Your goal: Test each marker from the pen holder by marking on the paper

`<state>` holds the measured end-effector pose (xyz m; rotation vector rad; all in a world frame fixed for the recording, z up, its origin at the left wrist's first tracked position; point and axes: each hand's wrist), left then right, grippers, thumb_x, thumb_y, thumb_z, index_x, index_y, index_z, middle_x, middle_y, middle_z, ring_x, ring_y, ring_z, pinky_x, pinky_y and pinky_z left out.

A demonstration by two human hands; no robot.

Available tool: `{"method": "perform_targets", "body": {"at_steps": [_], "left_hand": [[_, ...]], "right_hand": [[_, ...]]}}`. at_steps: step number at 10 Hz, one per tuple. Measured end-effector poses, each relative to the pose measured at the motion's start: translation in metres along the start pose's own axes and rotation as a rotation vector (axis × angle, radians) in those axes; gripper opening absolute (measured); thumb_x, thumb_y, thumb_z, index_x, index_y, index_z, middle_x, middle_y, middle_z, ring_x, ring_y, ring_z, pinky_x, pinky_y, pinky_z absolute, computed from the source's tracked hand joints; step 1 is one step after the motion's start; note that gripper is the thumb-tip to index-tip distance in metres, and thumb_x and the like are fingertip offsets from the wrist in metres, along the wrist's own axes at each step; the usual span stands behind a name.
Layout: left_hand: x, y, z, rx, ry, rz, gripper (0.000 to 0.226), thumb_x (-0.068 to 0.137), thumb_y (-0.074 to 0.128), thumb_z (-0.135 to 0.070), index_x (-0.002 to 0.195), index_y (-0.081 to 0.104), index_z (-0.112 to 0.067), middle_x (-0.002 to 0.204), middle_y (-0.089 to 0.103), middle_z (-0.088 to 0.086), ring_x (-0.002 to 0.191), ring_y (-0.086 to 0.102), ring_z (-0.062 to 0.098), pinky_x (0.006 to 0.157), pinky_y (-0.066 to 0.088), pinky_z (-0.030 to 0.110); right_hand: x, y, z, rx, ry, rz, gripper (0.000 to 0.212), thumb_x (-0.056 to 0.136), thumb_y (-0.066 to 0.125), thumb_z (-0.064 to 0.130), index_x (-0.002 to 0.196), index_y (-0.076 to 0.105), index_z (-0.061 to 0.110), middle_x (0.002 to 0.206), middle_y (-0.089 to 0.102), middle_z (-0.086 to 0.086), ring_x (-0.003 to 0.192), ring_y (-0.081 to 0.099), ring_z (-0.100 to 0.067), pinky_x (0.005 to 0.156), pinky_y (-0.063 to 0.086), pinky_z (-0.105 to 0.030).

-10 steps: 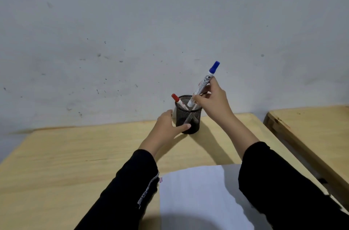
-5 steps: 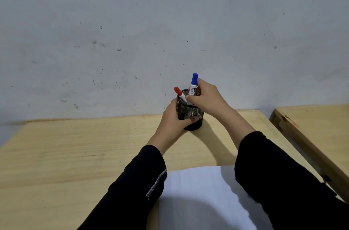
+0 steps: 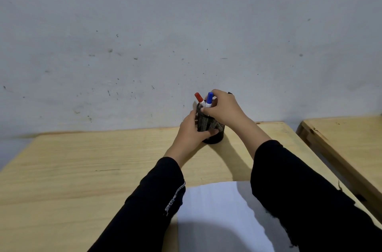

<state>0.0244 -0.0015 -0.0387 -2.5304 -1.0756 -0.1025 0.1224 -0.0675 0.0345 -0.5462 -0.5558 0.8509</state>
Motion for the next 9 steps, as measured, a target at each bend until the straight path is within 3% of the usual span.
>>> {"method": "perform_targets", "body": {"at_steps": [1,2,3,4,5,6,7,9], "left_hand": [[0.001,0.001,0.001,0.05,-0.028,-0.016,0.064,0.07,0.081,-0.027,0.124,0.048,-0.022,0.117,0.058,0.0,0.107,0.058,0.014,0.086,0.05,0.026],[0.001,0.0,-0.002,0.11,-0.071,-0.037,0.049,0.069,0.082,-0.026,0.107,0.052,-0.019,0.113,0.058,0.005,0.098,0.06,0.015,0.073,0.046,0.017],[-0.004,-0.005,-0.01,0.132,-0.102,0.003,0.047,0.069,0.081,-0.026,0.106,0.052,-0.022,0.113,0.059,0.004,0.096,0.062,0.012,0.065,0.045,0.01],[-0.011,-0.019,-0.033,0.25,-0.08,0.103,0.055,0.076,0.076,-0.024,0.123,0.049,-0.014,0.107,0.048,-0.005,0.098,0.047,0.01,0.067,0.039,0.01],[-0.022,-0.036,-0.06,0.437,-0.104,0.147,0.08,0.078,0.073,-0.039,0.141,0.034,-0.009,0.14,0.04,0.007,0.128,0.041,0.022,0.099,0.04,0.027],[-0.032,-0.046,-0.084,0.577,-0.098,0.157,0.092,0.08,0.069,-0.045,0.148,0.019,-0.009,0.155,0.022,0.009,0.141,0.025,0.025,0.112,0.03,0.041],[-0.045,-0.057,-0.108,0.708,-0.043,0.151,0.093,0.081,0.066,-0.047,0.149,0.016,-0.008,0.157,0.017,0.008,0.144,0.019,0.025,0.114,0.026,0.04],[-0.076,-0.066,-0.129,0.808,-0.031,0.151,0.089,0.083,0.064,-0.048,0.148,0.017,-0.009,0.155,0.021,0.008,0.142,0.02,0.024,0.11,0.027,0.039]], "right_hand": [[-0.002,0.0,0.002,-0.004,0.008,-0.023,0.026,0.077,0.07,0.015,0.098,0.059,0.003,0.092,0.06,-0.011,0.078,0.056,-0.023,0.056,0.039,-0.017],[-0.005,-0.003,0.003,0.0,0.031,-0.082,0.024,0.077,0.07,0.013,0.097,0.061,0.004,0.097,0.061,-0.014,0.076,0.056,-0.024,0.056,0.042,-0.019],[-0.011,-0.013,0.007,0.018,0.038,-0.093,0.026,0.077,0.069,0.008,0.102,0.06,0.004,0.096,0.059,-0.013,0.075,0.053,-0.021,0.055,0.041,-0.017],[-0.021,-0.032,0.017,-0.028,0.028,-0.108,0.036,0.077,0.063,0.006,0.113,0.058,0.006,0.116,0.06,-0.014,0.091,0.056,-0.02,0.077,0.046,-0.026],[-0.036,-0.049,0.032,-0.093,0.012,-0.137,0.041,0.082,0.057,0.007,0.122,0.055,0.008,0.125,0.058,-0.013,0.106,0.057,-0.024,0.08,0.043,-0.026],[-0.051,-0.058,0.044,-0.15,0.012,-0.136,0.044,0.084,0.054,0.01,0.127,0.052,0.01,0.13,0.054,-0.013,0.109,0.057,-0.026,0.083,0.046,-0.03],[-0.07,-0.067,0.058,-0.224,0.006,-0.129,0.045,0.085,0.053,0.013,0.13,0.05,0.012,0.132,0.053,-0.012,0.11,0.057,-0.027,0.087,0.049,-0.036],[-0.1,-0.071,0.065,-0.252,0.031,-0.107,0.047,0.083,0.053,0.013,0.13,0.052,0.015,0.13,0.054,-0.01,0.103,0.059,-0.026,0.082,0.051,-0.035]]}}
Point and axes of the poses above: each hand's wrist, its own x-axis towards the middle knuckle, its own y-axis out of the palm, z = x × y
